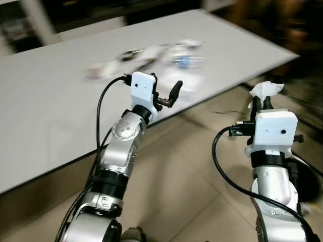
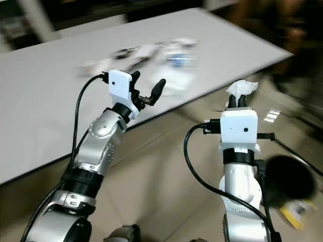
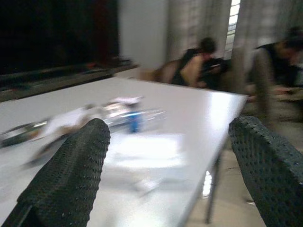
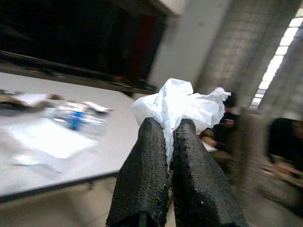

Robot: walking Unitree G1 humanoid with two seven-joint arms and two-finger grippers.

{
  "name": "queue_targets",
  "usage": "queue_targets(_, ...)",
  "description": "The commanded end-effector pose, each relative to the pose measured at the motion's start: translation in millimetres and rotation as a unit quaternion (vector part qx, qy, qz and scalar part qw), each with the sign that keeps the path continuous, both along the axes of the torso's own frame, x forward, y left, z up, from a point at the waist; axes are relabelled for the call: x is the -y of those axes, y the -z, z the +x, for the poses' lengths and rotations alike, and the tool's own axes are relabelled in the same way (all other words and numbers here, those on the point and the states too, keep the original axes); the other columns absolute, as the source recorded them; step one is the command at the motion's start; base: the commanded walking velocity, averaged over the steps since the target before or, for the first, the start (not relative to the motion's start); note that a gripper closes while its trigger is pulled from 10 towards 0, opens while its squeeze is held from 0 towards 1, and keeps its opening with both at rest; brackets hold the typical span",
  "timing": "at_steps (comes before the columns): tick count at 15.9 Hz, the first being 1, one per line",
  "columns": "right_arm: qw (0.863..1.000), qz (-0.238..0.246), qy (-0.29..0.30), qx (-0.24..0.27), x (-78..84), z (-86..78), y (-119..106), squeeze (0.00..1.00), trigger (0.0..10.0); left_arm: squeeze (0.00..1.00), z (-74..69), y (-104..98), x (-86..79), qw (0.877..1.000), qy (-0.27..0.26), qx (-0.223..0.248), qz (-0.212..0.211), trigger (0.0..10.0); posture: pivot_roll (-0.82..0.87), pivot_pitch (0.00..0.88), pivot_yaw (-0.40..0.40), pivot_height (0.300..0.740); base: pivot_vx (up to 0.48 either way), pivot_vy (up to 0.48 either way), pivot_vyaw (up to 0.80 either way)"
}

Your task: Picking trash to rubbish bin

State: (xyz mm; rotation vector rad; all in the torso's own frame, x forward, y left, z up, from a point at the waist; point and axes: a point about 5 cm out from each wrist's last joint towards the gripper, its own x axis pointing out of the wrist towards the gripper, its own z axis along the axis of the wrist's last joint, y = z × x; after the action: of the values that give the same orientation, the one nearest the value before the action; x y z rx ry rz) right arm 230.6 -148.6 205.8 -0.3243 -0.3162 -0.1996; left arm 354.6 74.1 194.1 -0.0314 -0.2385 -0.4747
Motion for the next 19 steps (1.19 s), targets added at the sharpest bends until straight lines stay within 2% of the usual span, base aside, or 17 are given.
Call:
queue_targets(1,1.000,0.002,0.005,0.003,1.8,-1.1,-1.4,0.00,10.0,0.00,0.7,-3.0,2.8,1.000,0.014,-0.001,-0.001,10.0,0.03,0.110,0.033,0.740,0.000,0.000,0.00)
queue_targets(17,1.000,-0.012,0.009,0.010,-1.5,2.5,-2.8,0.00,10.0,0.00,-0.7,-0.6,9.6,0.999,0.038,-0.002,0.019,10.0,0.03,0.102,0.038,0.740,0.464,0.000,0.00)
queue_targets(19,1.000,-0.014,0.008,0.011,-2.5,3.0,-3.2,0.00,10.0,0.00,-0.9,-0.3,9.7,0.999,0.038,-0.004,0.013,10.0,0.03,0.102,0.037,0.740,0.216,0.000,0.00)
